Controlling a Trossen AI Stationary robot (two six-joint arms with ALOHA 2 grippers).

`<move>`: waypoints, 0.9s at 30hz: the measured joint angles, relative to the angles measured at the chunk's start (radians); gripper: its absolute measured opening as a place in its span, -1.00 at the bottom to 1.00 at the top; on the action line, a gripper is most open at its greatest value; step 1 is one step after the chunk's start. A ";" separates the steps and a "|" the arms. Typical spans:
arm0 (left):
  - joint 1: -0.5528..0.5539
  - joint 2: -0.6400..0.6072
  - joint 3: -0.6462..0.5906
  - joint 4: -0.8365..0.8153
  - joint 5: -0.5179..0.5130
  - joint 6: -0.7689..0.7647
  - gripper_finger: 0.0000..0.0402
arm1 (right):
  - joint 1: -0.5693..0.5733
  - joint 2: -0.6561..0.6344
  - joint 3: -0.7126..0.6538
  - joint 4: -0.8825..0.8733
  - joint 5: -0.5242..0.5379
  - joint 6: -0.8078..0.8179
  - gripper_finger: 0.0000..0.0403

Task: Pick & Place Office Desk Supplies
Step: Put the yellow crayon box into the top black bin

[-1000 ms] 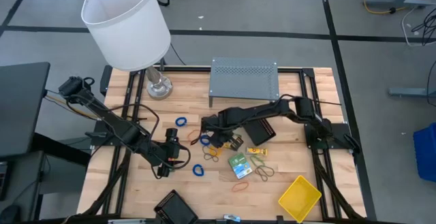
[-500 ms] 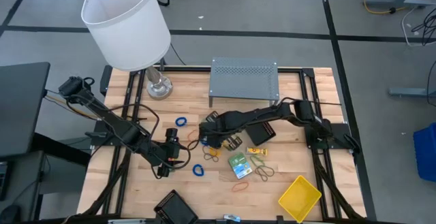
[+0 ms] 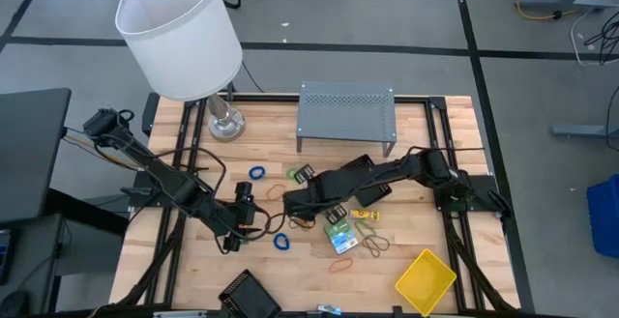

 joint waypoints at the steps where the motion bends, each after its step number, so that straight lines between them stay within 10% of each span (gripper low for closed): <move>1: 0.000 0.000 0.000 0.000 0.000 0.000 0.17 | -0.003 0.000 0.000 0.004 -0.038 -0.009 -0.99; 15: 0.000 0.000 0.000 0.013 0.000 -0.003 0.17 | -0.121 0.040 -0.069 0.221 -0.163 -0.166 0.00; 27: 0.000 0.000 0.000 0.026 0.000 -0.003 0.17 | -0.165 0.086 -0.069 0.170 -0.310 -0.232 -0.04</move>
